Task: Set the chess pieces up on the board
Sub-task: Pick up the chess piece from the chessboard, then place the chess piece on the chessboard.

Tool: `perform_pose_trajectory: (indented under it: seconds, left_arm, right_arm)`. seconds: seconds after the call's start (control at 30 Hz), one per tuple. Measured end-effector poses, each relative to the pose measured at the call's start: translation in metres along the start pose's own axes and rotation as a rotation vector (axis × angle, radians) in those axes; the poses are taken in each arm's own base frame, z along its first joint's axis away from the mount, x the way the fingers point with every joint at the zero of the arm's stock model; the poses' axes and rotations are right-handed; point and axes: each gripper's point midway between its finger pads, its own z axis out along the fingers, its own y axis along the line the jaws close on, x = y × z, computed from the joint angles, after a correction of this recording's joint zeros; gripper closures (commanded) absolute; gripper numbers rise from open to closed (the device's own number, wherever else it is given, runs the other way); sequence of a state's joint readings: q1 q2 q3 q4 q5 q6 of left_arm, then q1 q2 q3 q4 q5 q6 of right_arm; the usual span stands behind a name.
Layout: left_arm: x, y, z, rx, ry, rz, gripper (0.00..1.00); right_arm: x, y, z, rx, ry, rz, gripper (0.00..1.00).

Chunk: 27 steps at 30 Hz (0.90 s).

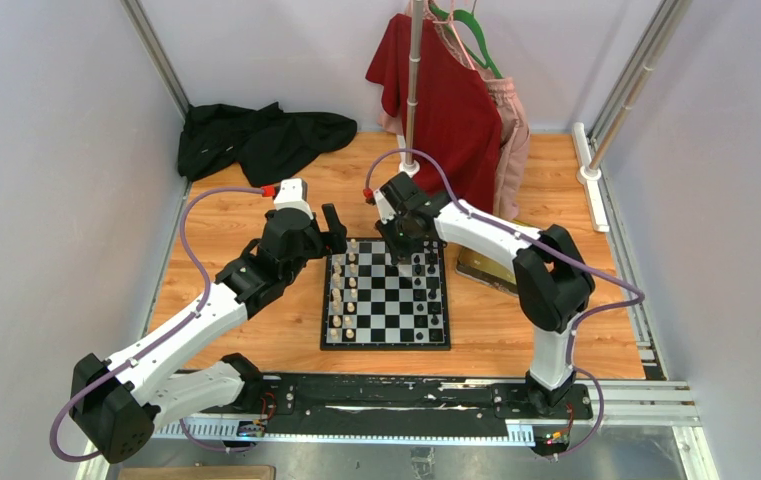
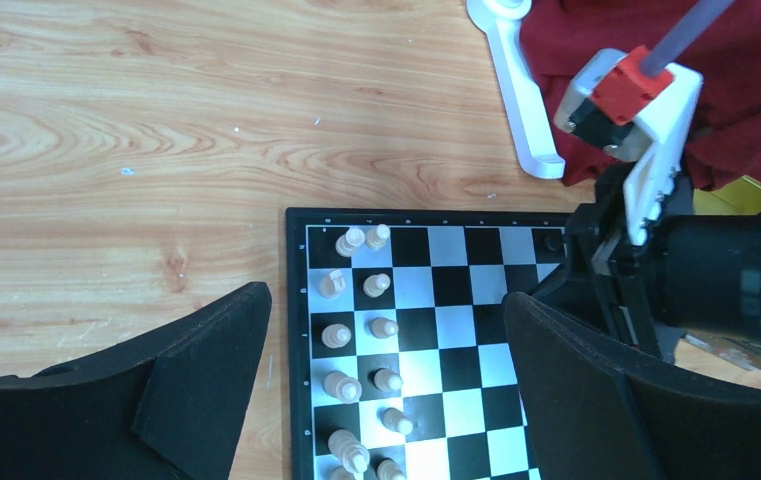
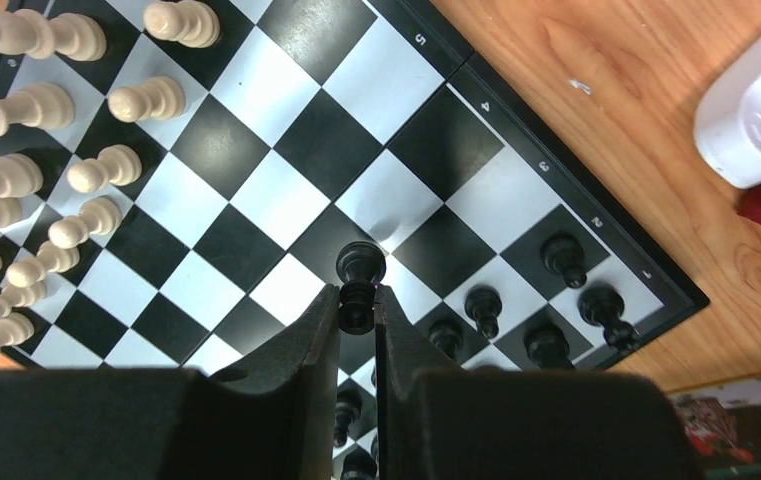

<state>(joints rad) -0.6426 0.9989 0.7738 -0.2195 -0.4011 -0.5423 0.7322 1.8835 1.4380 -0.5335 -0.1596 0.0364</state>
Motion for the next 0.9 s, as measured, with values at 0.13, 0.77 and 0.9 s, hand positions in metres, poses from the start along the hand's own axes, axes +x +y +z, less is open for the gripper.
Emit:
perform_pose_trajectory:
  seconds: [0.13,0.77,0.9]
  left_arm:
    - [0.000,0.000,0.000,-0.001,-0.001,0.000,0.07]
    - [-0.002,0.006,0.002,-0.019,-0.004,-0.005,0.07]
    - [0.001,0.007,0.005,-0.026,0.006,-0.001,0.07]
  right_arm:
    - [-0.005,-0.002,-0.015,0.021,-0.026,-0.004,0.99]
    - [0.010,-0.008,-0.103,0.125,-0.086,0.006,1.00]
    - [0.021,-0.008,-0.110,0.134,-0.072,0.019,1.00]
